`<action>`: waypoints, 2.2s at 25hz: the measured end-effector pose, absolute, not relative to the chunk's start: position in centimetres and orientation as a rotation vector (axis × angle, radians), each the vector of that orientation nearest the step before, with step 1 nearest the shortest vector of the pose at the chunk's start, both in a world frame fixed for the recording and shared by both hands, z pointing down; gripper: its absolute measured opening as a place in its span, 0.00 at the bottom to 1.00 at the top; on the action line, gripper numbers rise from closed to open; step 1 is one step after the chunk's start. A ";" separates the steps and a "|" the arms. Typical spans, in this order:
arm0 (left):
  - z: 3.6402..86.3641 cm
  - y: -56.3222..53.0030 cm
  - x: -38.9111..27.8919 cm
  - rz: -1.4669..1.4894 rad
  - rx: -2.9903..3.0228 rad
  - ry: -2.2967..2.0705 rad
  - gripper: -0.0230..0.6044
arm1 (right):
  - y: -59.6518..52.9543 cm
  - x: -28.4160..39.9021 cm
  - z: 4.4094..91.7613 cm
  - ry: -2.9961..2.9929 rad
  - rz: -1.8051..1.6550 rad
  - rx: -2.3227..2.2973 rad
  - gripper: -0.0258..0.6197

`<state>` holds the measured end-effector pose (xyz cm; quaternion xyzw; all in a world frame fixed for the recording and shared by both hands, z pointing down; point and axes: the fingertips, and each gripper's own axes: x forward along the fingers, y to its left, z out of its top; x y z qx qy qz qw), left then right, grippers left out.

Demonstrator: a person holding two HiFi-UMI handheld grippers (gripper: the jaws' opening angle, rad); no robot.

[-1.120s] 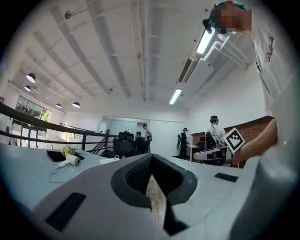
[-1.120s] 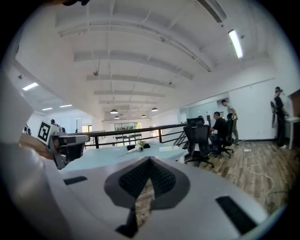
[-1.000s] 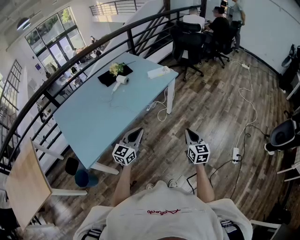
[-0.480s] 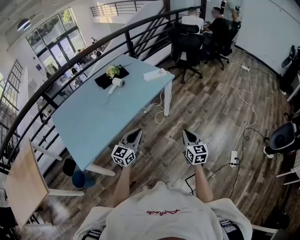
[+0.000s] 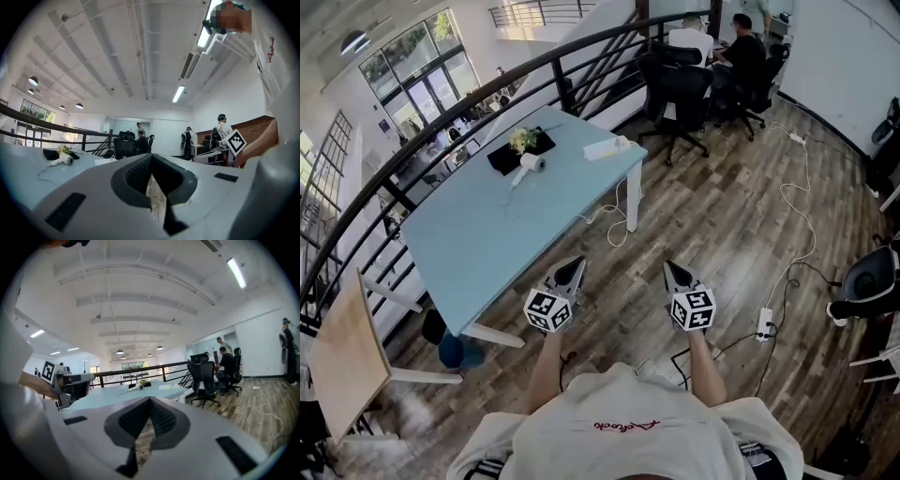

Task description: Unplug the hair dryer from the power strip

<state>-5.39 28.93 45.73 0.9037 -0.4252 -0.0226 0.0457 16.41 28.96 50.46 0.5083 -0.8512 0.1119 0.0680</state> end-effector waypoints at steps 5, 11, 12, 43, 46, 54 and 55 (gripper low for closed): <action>46.7 28.6 -4.7 -0.042 2.748 -1.293 0.05 | 28.7 16.6 51.5 -2.567 0.364 1.512 0.07; 47.4 26.9 -4.8 -0.036 2.742 -1.286 0.05 | 27.1 16.2 52.6 -2.560 0.387 1.500 0.07; 47.6 26.4 -4.9 -0.038 2.739 -1.284 0.05 | 26.7 16.0 52.7 -2.558 0.387 1.499 0.07; 48.9 -0.6 -15.7 -0.165 2.743 -1.119 0.05 | -0.3 3.5 51.5 -2.452 0.295 1.528 0.07; 49.6 -2.3 -16.7 -0.175 2.729 -1.108 0.05 | -2.3 2.0 51.5 -2.453 0.275 1.520 0.07; 50.6 -5.2 -16.1 -0.178 2.747 -1.030 0.05 | -4.0 2.2 52.7 -2.407 0.296 1.578 0.07; 50.7 -5.5 -15.9 -0.176 2.749 -1.023 0.05 | -4.2 2.4 52.7 -2.405 0.296 1.588 0.07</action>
